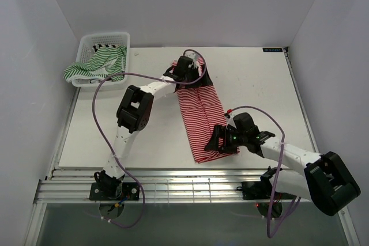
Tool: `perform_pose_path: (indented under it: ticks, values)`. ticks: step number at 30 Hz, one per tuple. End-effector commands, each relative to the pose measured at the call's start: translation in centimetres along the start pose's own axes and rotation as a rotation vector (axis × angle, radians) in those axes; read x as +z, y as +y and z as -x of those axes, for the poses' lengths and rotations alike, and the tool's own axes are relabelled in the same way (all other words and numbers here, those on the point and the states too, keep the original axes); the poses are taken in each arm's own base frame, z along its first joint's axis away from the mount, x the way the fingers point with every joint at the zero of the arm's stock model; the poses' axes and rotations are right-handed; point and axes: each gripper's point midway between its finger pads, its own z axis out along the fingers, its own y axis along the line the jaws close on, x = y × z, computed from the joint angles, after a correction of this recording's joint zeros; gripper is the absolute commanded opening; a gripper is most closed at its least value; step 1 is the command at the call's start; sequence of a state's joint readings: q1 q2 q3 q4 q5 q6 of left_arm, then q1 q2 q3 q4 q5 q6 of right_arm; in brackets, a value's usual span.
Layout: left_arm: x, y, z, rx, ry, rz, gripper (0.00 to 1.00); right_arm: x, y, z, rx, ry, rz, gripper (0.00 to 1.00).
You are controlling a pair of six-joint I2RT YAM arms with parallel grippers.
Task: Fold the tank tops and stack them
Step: Fold the tank top
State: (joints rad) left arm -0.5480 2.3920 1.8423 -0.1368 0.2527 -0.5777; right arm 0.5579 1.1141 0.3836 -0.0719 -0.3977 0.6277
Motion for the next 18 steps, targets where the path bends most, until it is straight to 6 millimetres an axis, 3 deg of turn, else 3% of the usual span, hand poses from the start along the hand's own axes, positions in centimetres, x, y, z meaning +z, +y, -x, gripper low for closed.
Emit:
perform_pose_path:
  ticks: [1, 7, 11, 12, 15, 18]
  values:
    - [2.5, 2.6, -6.6, 0.029, 0.169, 0.020, 0.98, 1.4, 0.2, -1.6, 0.039, 0.067, -0.020, 0.90]
    - [3.6, 2.3, -4.5, 0.044, 0.115, 0.033, 0.98, 2.7, 2.6, -2.1, 0.011, 0.076, 0.001, 0.90]
    - [3.8, 2.2, -3.9, 0.039, 0.095, 0.038, 0.98, 2.8, 3.7, -0.9, 0.007, 0.033, -0.002, 0.90]
    - [3.5, 1.8, -3.3, 0.038, 0.081, 0.036, 0.98, 2.4, 4.3, 0.4, -0.009, -0.013, -0.007, 0.90]
    - [2.8, 0.7, -2.3, 0.041, 0.062, 0.018, 0.98, 1.7, 3.6, 0.9, -0.028, -0.027, -0.072, 0.90]
    - [0.9, -1.8, 0.5, 0.062, 0.012, -0.027, 0.98, 0.5, 4.6, 2.5, -0.070, -0.066, -0.089, 0.90]
